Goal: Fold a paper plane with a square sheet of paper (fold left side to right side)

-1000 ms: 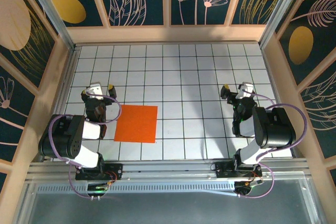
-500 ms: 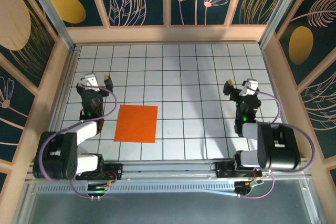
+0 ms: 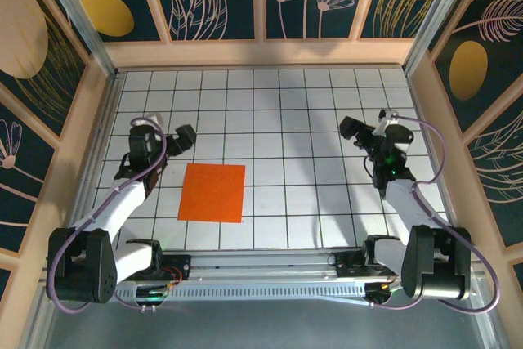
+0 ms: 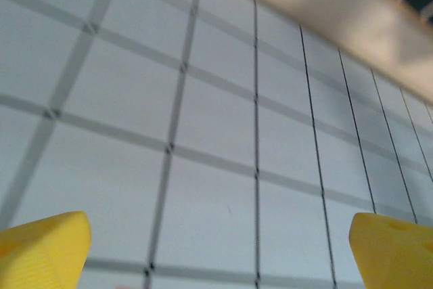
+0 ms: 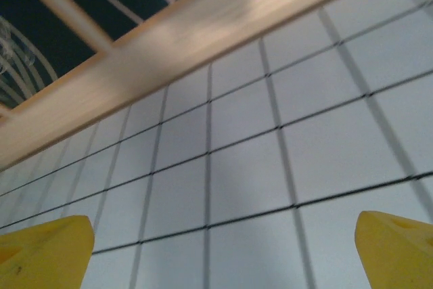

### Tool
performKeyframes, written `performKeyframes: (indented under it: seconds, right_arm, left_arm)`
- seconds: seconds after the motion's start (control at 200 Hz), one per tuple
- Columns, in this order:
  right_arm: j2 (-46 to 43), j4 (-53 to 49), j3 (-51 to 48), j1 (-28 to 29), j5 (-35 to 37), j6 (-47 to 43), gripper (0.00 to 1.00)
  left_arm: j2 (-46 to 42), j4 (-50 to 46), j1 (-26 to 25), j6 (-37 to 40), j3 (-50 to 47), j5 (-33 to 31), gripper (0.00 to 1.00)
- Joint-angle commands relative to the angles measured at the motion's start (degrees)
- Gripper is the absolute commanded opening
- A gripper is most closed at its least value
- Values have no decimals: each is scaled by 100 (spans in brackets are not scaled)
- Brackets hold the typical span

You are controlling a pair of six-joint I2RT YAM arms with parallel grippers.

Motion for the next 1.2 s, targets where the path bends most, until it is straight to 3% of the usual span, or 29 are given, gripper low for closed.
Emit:
performKeyframes:
  seconds: [0.0,0.245,0.555,1.006,1.196]
  right_arm:
    - [280,-810,502,152,-1133,478,98]
    - [940,-1413,1126,876,-1169,189,93]
    - [1152,-1547,1416,1079,-876,165,93]
    - [1062,-1800,1478,1073,-414,-34,93]
    - [1021,-1852,1453,1047,-316,-97,93]
  left_arm:
    - [89,-931,-524,-421,-49,861,95]
    - [453,-1238,-1262,-678,-97,1442,70]
    - [1489,-1120,-1726,-680,-124,1194,41]
    - [2459,-30,-1929,-1251,-167,1279,28]
    - [3066,364,-2086,-1521,327,1211,24]
